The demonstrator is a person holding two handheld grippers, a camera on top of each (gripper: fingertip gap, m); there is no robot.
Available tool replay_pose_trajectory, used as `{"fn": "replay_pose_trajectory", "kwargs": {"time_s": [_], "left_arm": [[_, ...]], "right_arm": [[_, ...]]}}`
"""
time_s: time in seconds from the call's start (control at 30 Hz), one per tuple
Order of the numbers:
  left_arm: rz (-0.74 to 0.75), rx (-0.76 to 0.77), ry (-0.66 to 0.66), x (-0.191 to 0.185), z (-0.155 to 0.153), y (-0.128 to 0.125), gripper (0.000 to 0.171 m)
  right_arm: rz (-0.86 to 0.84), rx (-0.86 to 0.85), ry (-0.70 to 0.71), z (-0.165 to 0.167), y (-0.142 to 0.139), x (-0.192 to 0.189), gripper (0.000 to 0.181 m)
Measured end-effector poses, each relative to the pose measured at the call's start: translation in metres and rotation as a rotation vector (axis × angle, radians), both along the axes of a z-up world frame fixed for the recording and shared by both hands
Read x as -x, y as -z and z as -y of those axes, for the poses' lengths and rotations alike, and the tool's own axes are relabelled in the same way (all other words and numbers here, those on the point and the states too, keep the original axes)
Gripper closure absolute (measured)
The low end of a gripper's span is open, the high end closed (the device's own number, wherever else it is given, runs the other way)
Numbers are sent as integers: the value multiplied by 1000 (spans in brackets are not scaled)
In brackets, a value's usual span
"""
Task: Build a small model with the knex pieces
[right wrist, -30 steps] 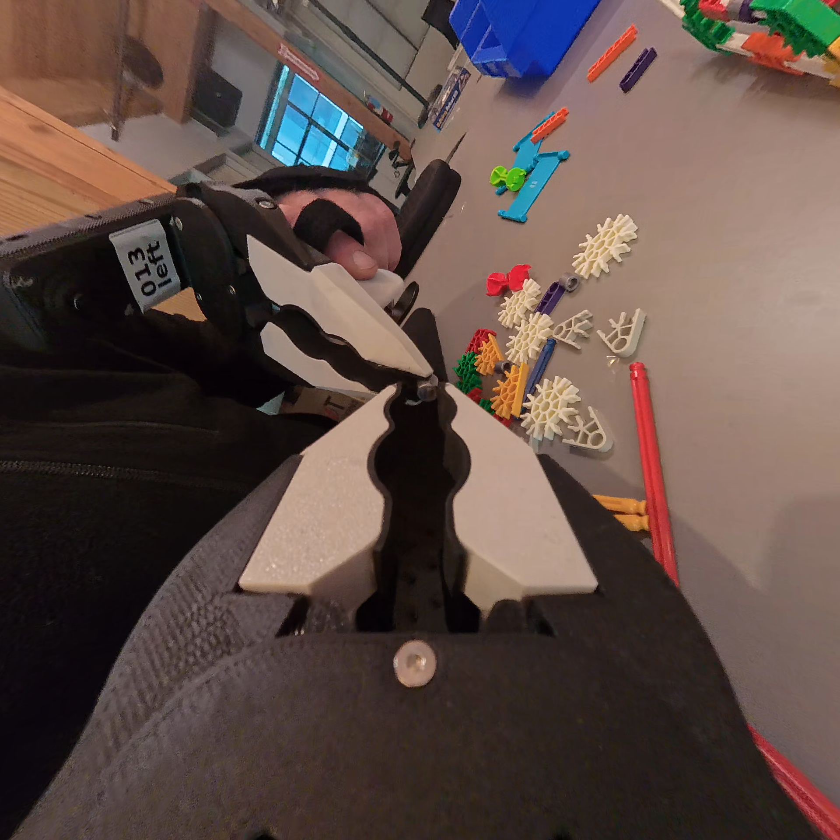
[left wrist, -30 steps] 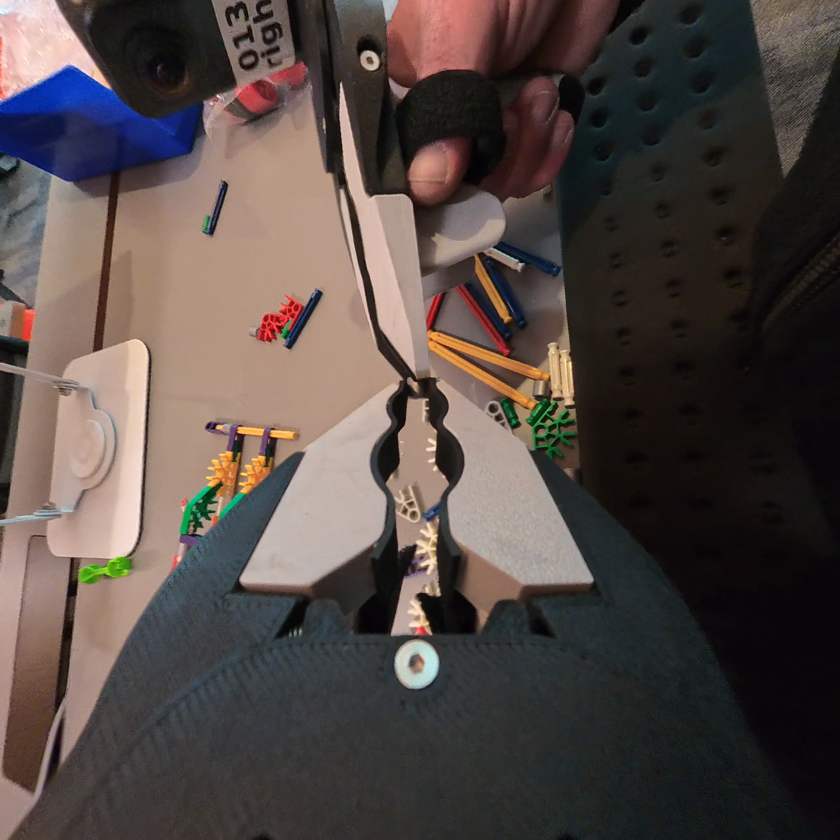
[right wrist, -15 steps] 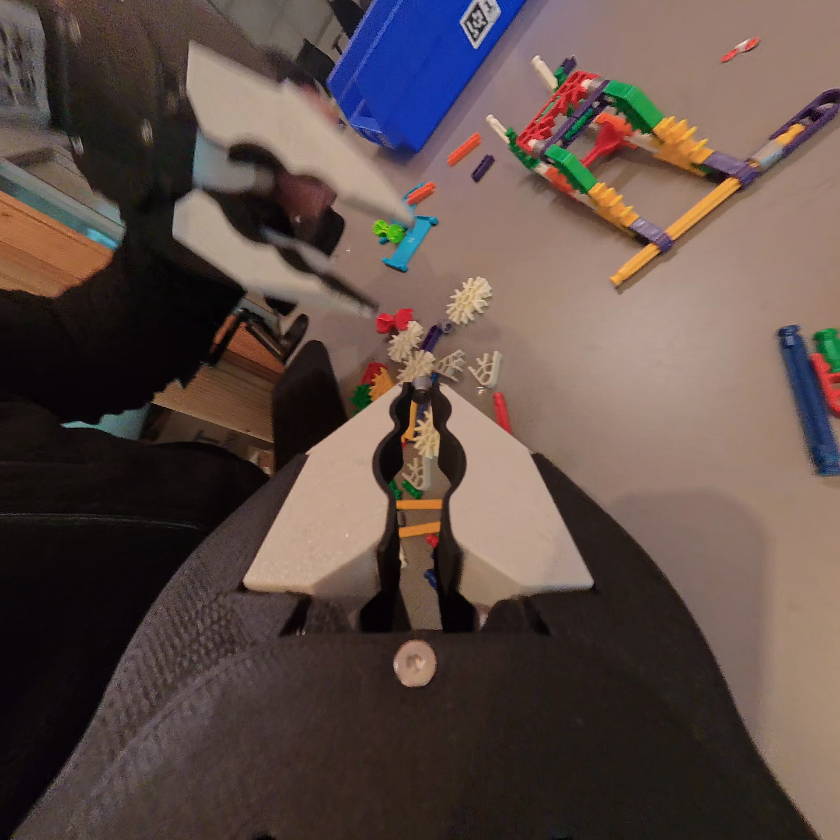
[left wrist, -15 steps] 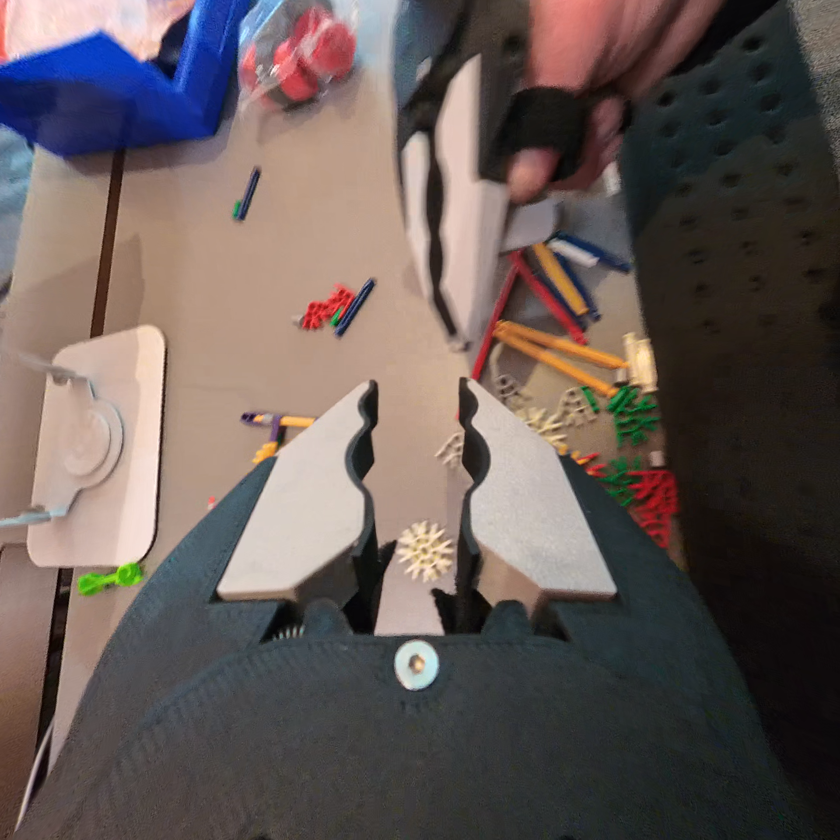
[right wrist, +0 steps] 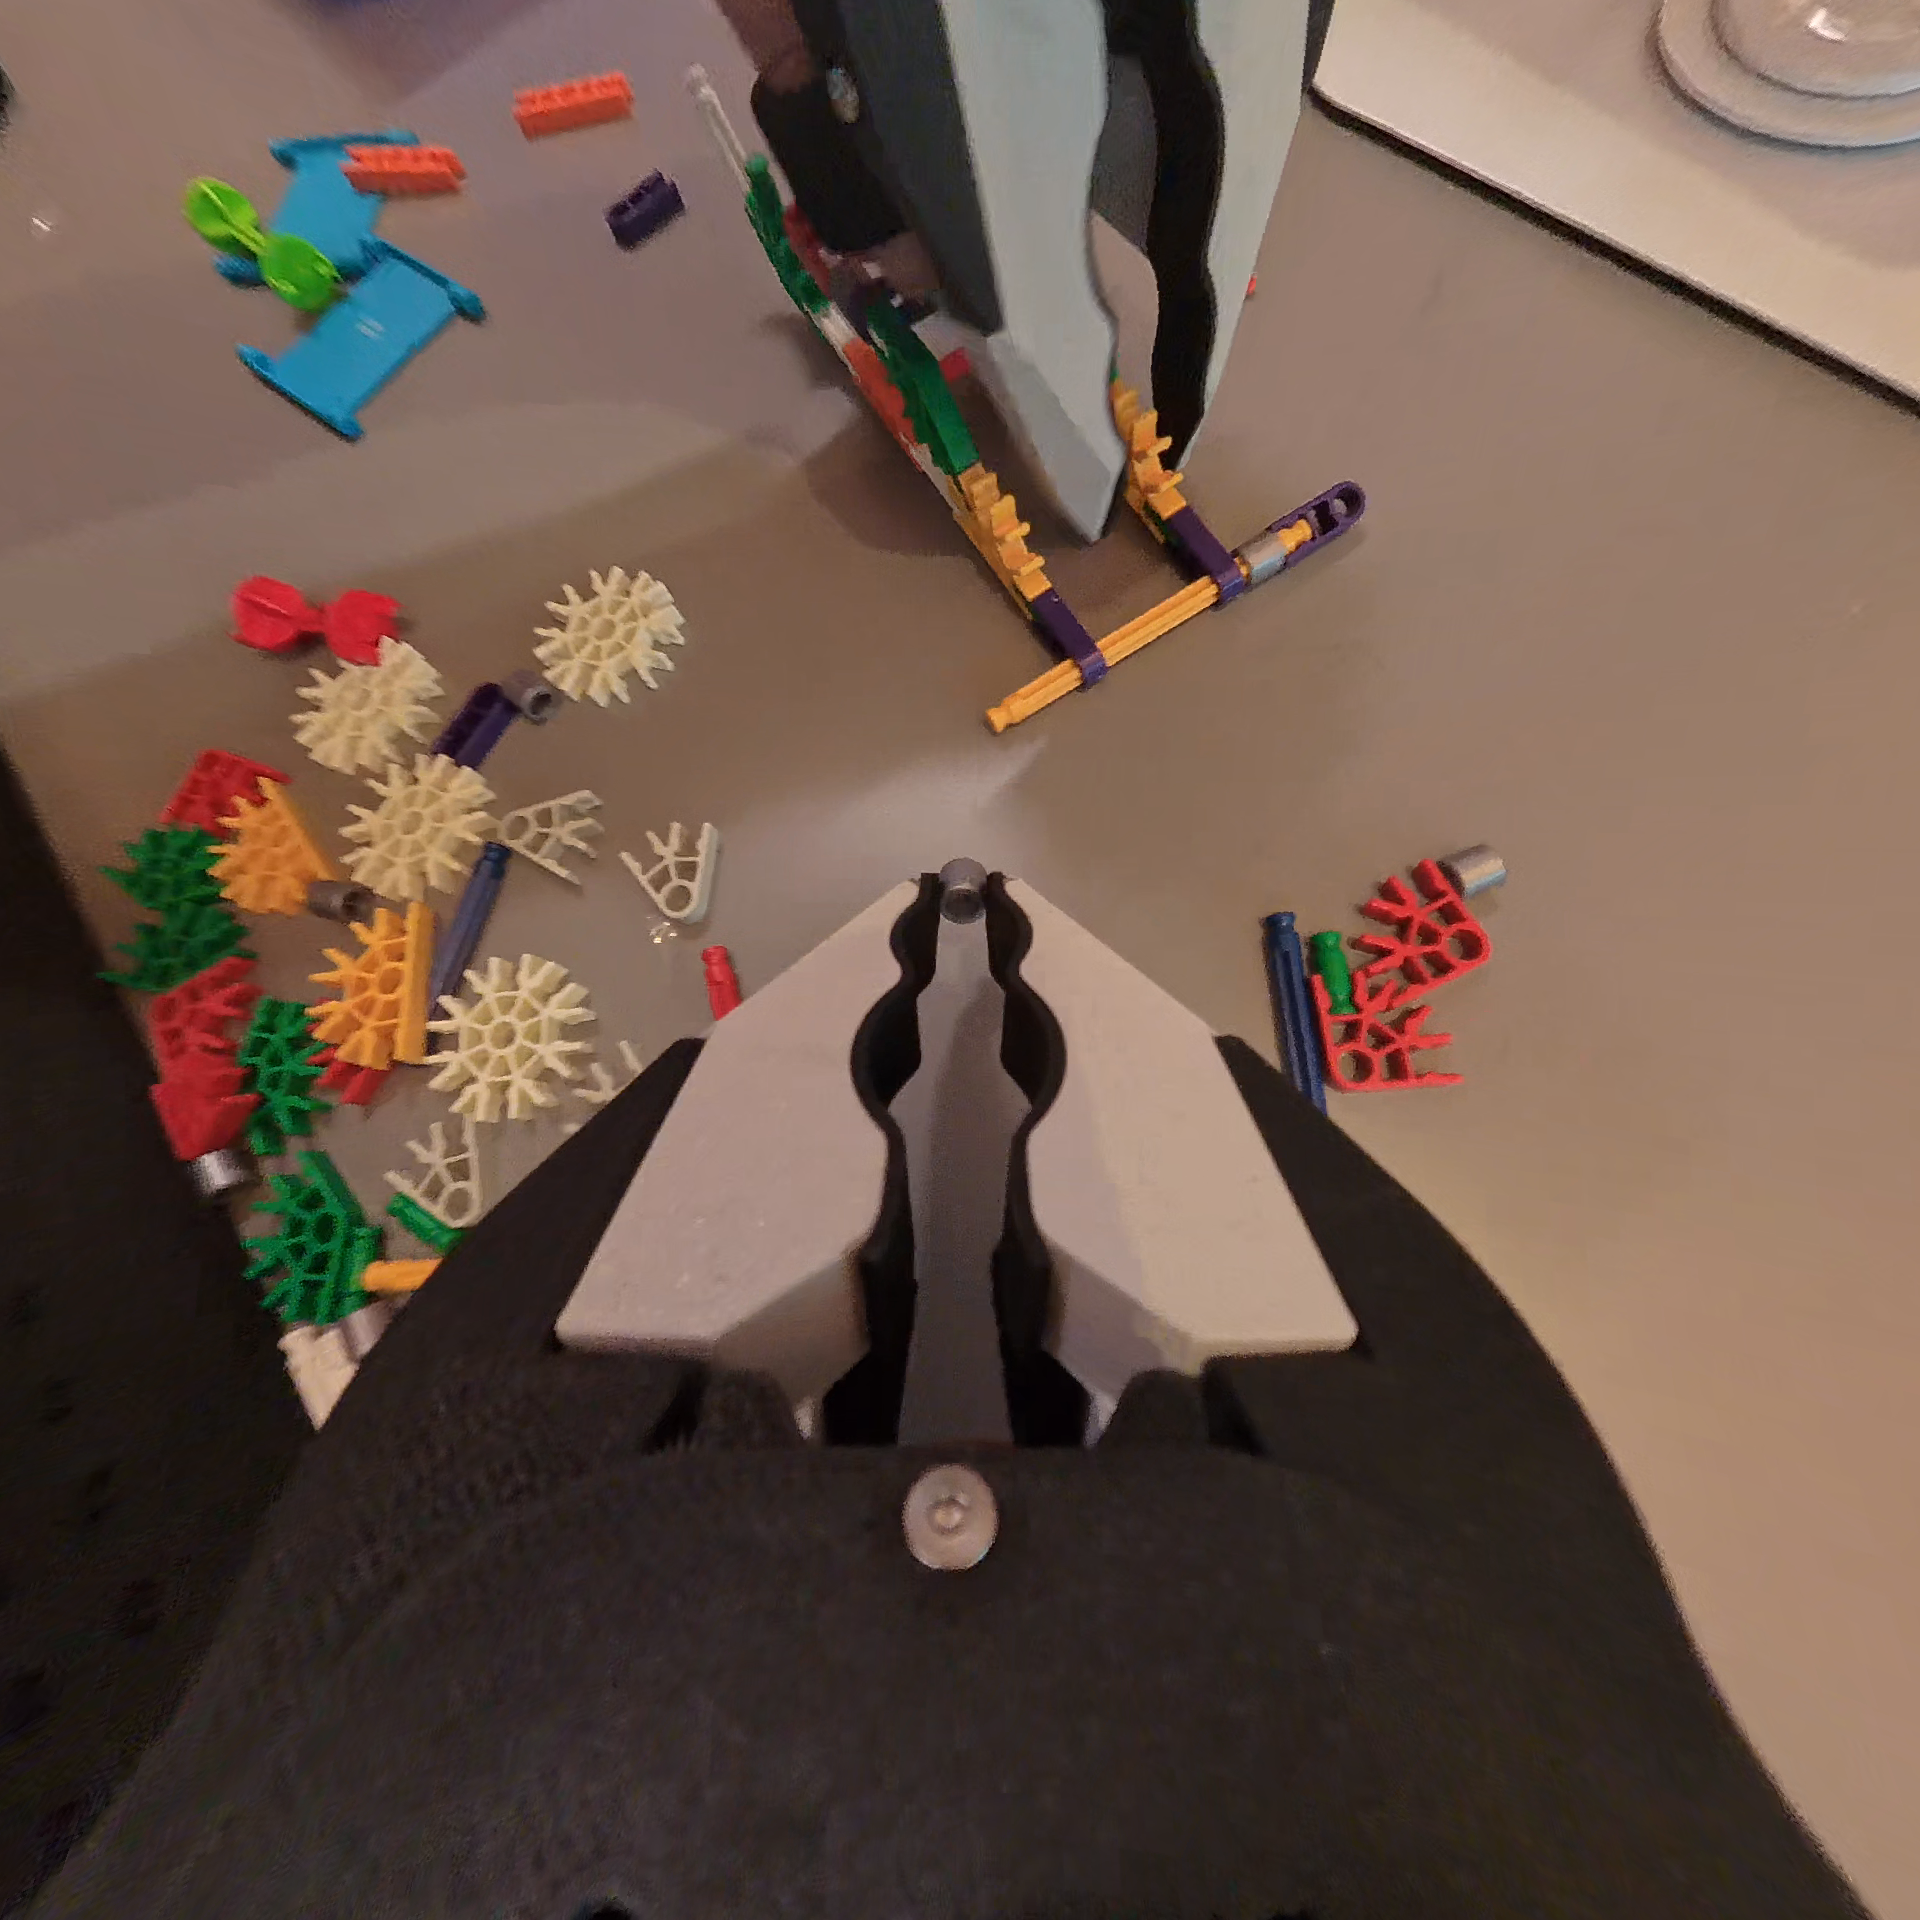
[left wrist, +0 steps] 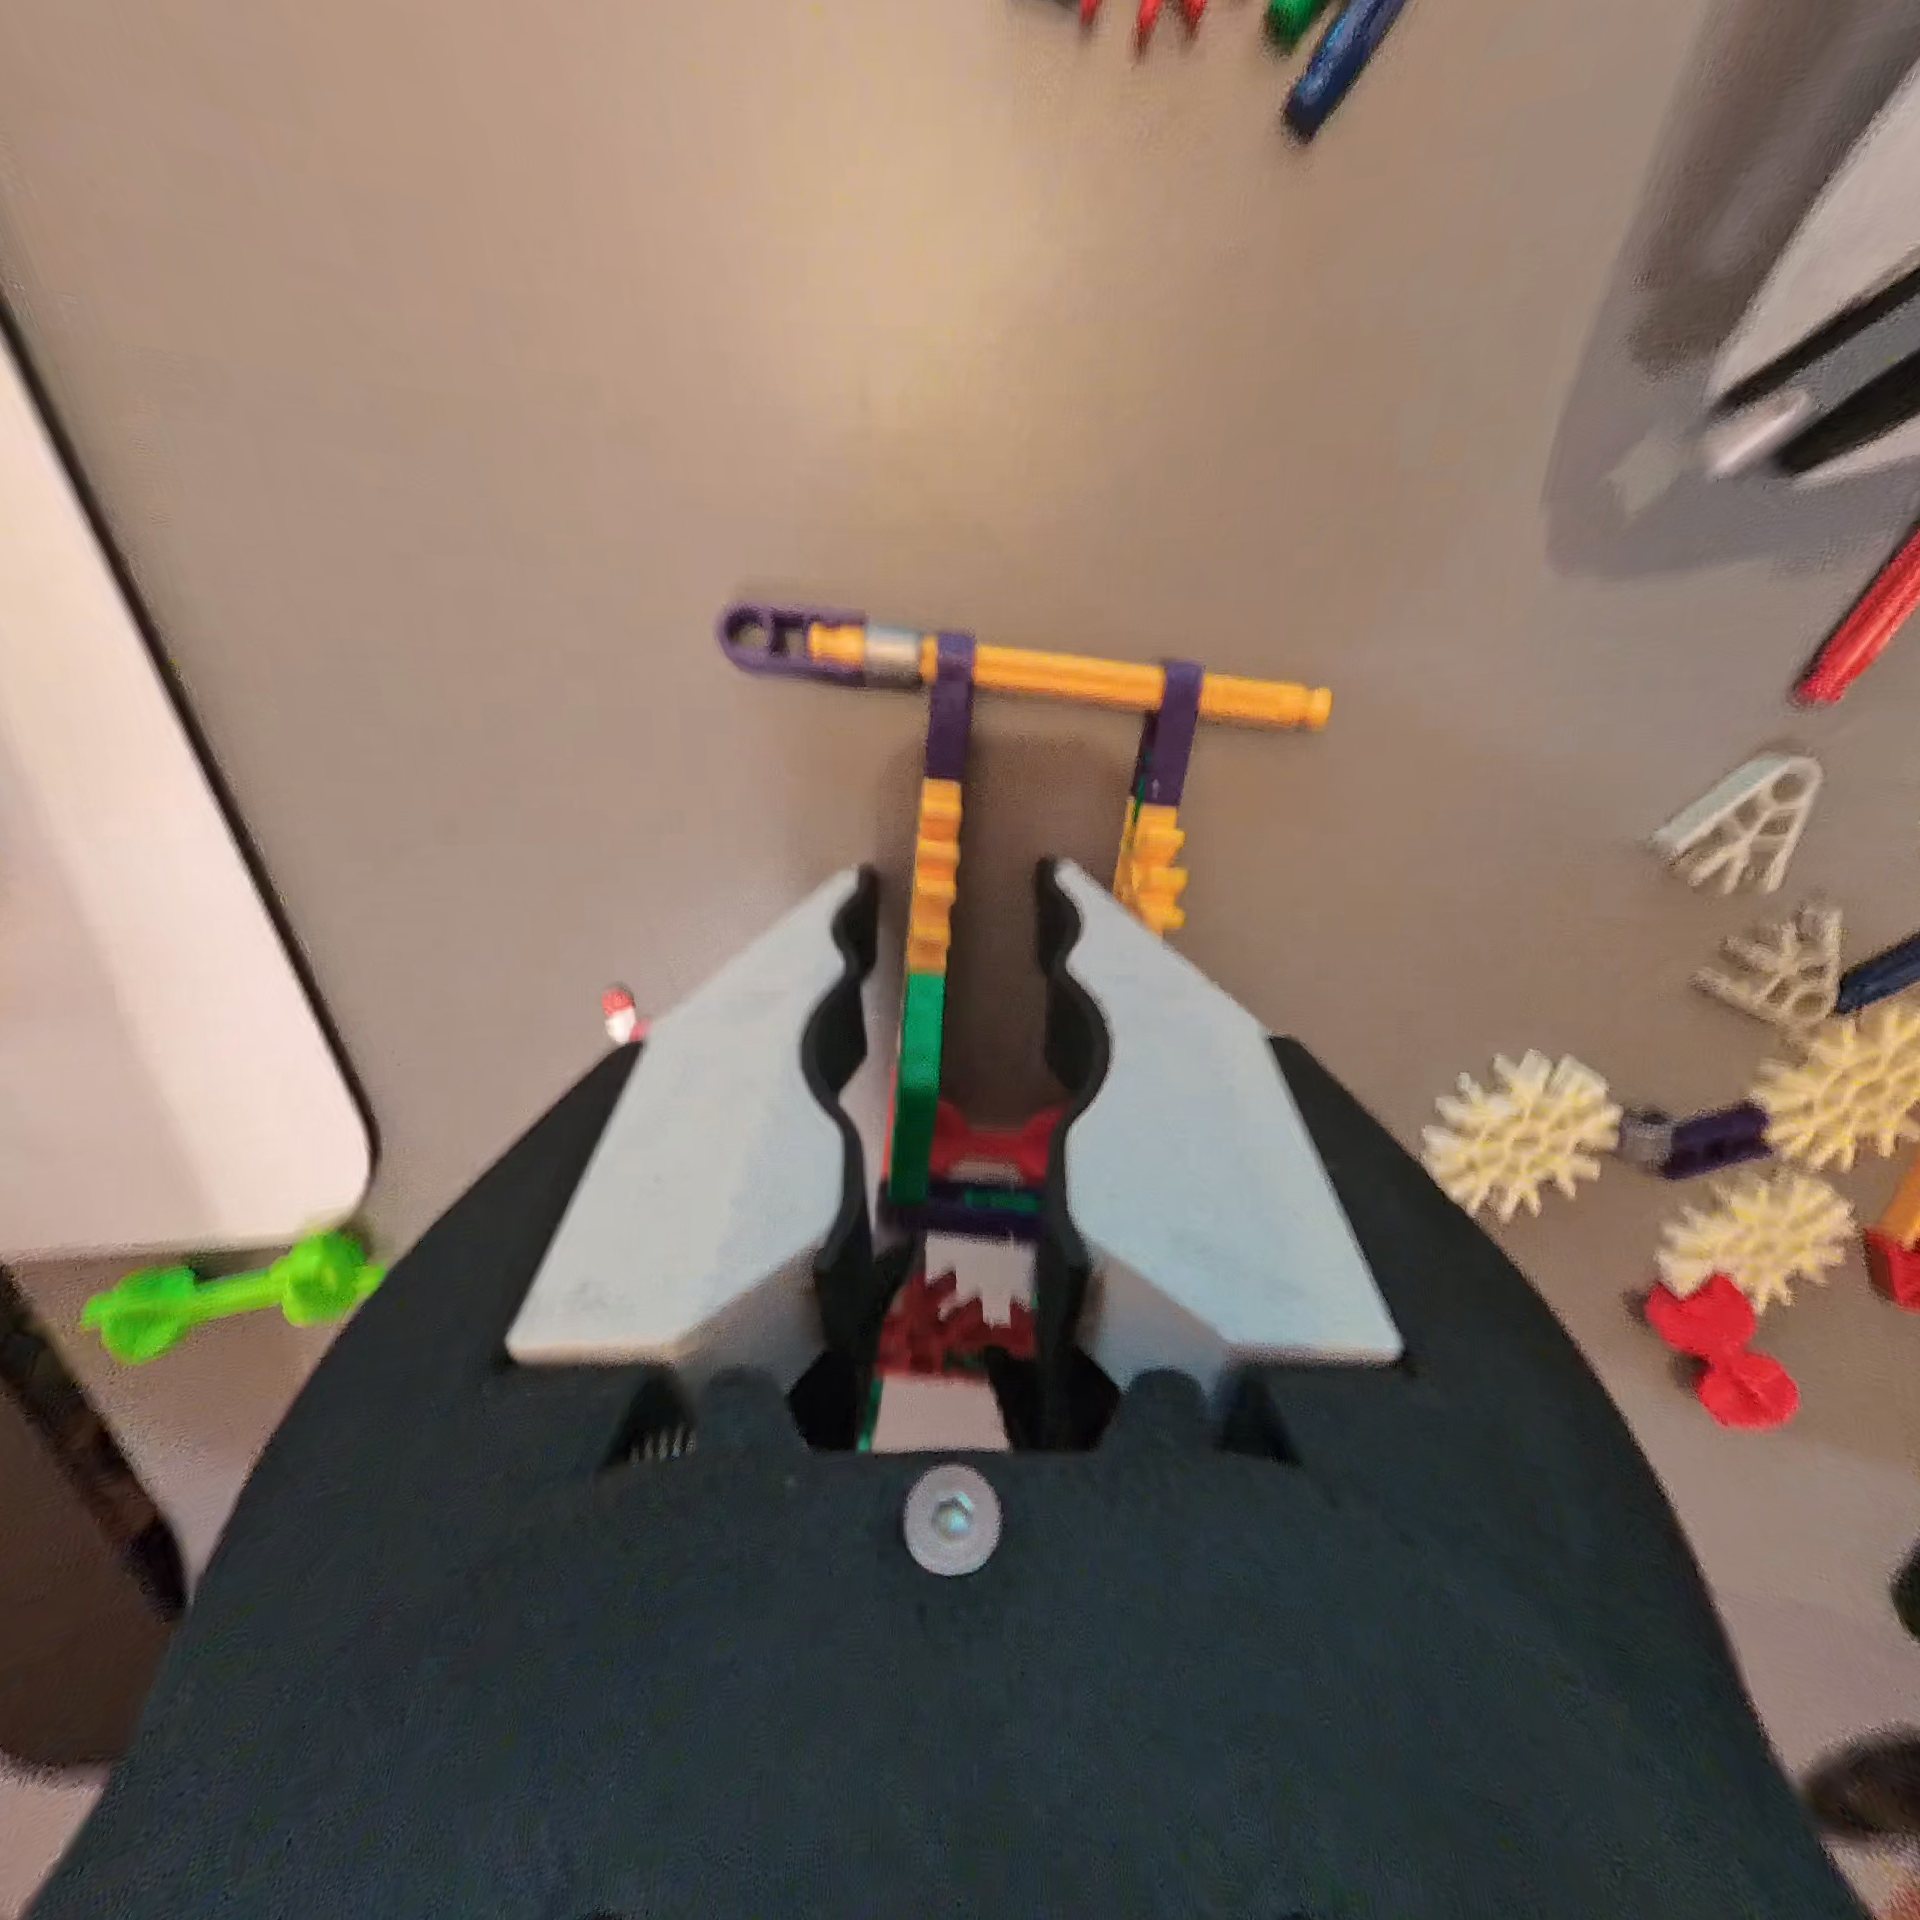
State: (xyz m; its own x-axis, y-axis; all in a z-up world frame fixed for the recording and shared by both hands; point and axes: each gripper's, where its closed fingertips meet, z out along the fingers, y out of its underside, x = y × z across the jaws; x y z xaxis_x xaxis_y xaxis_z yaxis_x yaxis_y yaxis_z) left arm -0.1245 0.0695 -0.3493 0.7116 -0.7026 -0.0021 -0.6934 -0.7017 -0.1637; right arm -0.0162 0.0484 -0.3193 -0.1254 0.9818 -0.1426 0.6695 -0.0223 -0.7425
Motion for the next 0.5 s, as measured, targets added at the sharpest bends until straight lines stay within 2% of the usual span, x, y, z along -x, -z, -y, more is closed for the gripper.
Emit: {"fn": "replay_pose_trajectory", "kwargs": {"time_s": [0.07, 0.17, 0.33, 0.5], "left_arm": [[53, -23, -34, -5, -6, -3, 166], [66, -7, -90, -5, -4, -2, 167], [90, -33, -246, -6, 1, -4, 169], [144, -51, -432, -17, 12, -6, 168]], "right_arm": [[15, -75, -11, -2, 8, 2, 175], [50, -163, -37, -4, 20, 4, 175], [18, -281, -67, -4, 18, 8, 175], [14, -267, -76, -8, 21, 8, 175]]}}
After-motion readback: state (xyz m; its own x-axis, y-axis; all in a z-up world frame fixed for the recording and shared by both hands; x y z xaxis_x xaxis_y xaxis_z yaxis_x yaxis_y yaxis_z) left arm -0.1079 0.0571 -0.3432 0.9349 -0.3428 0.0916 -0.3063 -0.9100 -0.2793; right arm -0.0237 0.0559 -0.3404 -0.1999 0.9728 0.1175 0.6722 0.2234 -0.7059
